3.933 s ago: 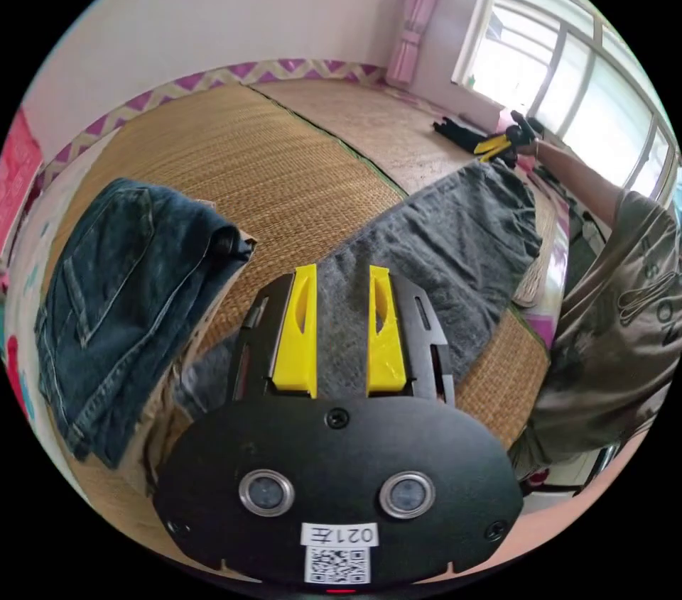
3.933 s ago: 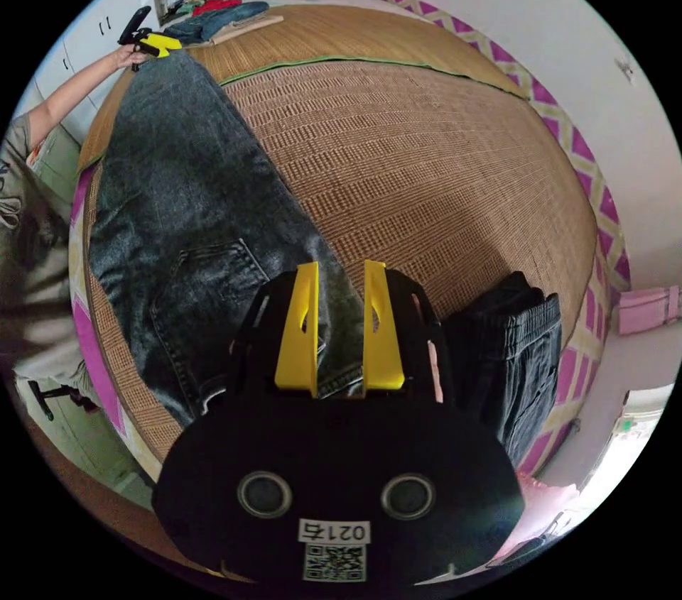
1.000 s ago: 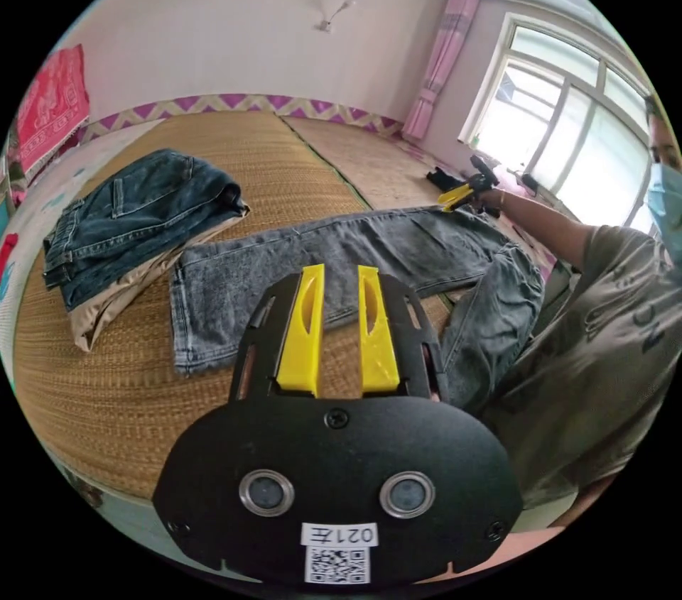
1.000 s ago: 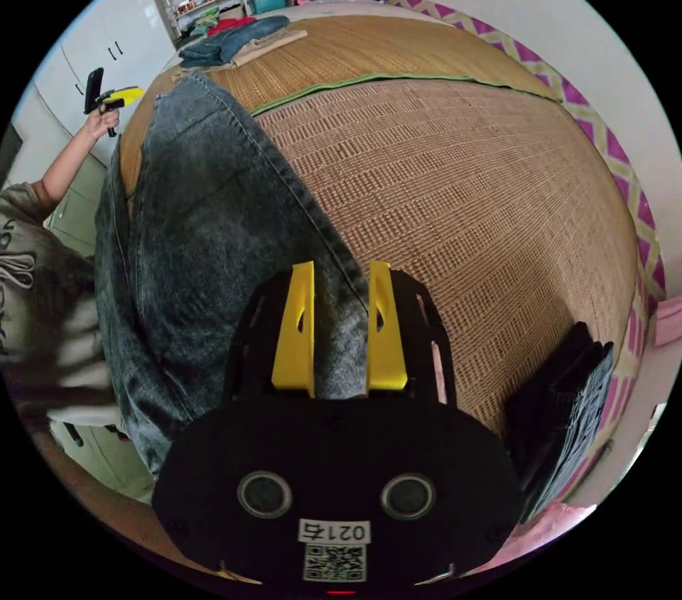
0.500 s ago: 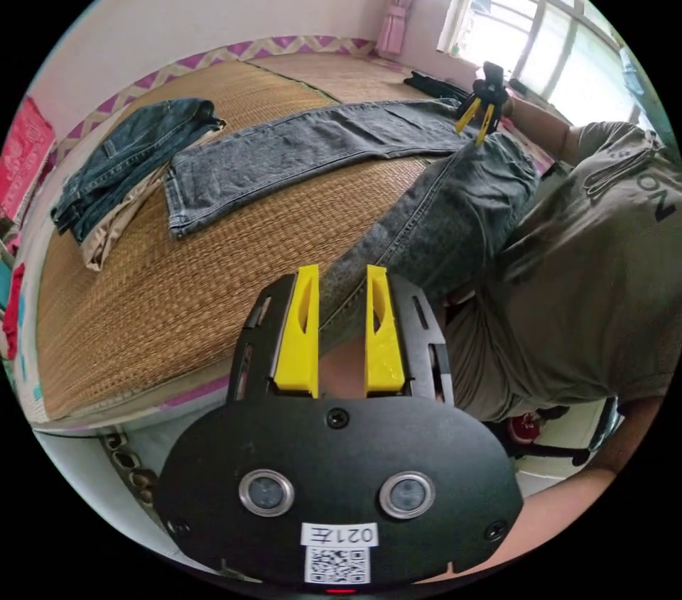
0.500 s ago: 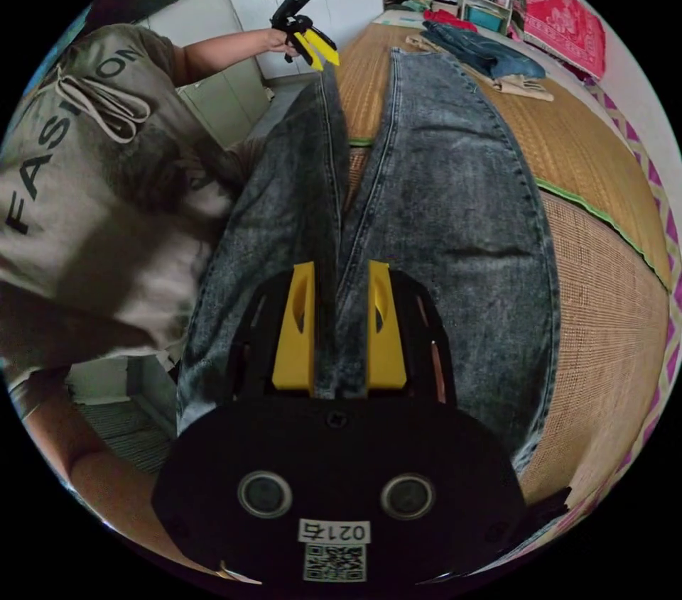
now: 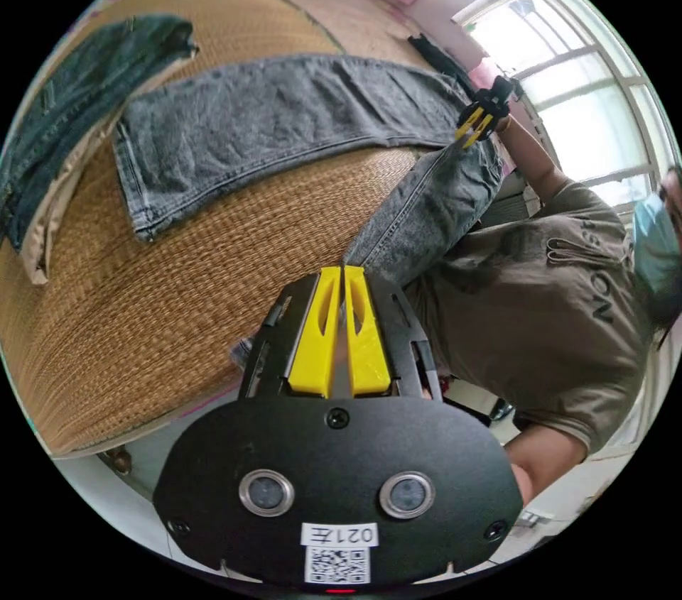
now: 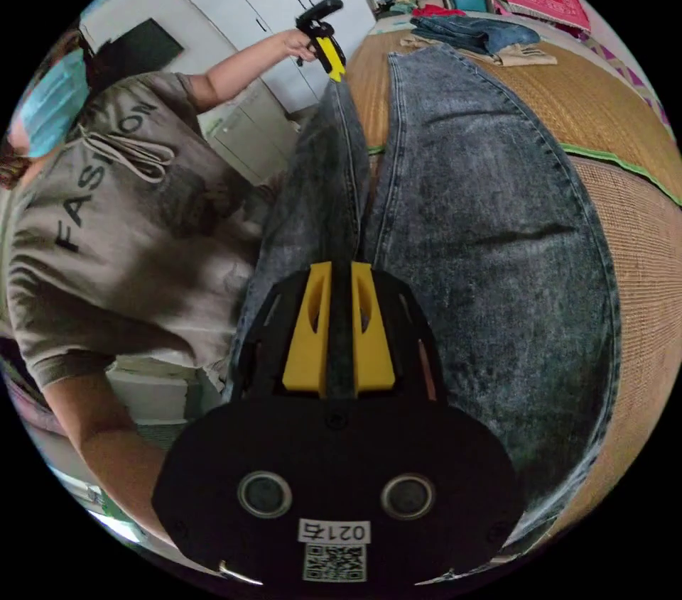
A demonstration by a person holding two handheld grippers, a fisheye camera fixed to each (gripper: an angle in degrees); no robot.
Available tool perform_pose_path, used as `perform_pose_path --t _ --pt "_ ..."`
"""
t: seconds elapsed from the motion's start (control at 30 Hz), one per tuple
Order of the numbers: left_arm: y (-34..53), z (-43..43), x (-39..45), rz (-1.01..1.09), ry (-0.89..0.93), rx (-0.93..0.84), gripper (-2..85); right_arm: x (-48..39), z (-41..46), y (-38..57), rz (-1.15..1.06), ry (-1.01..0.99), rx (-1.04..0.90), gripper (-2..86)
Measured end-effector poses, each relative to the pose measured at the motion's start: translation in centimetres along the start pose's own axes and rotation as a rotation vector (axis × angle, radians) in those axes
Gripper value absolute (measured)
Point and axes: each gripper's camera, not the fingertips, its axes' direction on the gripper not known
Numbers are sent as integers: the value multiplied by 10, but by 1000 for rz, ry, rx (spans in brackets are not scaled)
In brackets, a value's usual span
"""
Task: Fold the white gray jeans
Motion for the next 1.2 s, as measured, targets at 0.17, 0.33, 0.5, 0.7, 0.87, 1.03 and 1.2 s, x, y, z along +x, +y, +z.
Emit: perform_pose_path --t 0.17,0.33,0.5,0.7,0.87,1.03,1.2 --pt "-32 44 -29 0 -9 -65 -10 27 -2 -20 117 293 19 40" --pt "-58 85 -77 -43 30 -130 -10 53 6 -26 124 380 -64 -2" --pt "-73 111 -118 -55 83 -147 -10 77 -14 -22 64 289 -69 -10" --pt "-94 131 -153 -46 94 -193 -10 109 -49 -22 26 258 -114 -10" --pt "-81 135 -163 21 76 -195 -10 118 -80 -10 64 229 -102 -10" --pt "-5 100 -145 164 50 -57 -10 52 -130 49 -4 222 71 -10" --pt "96 5 -193 -109 -104 516 -10 16 -182 138 169 327 205 -9"
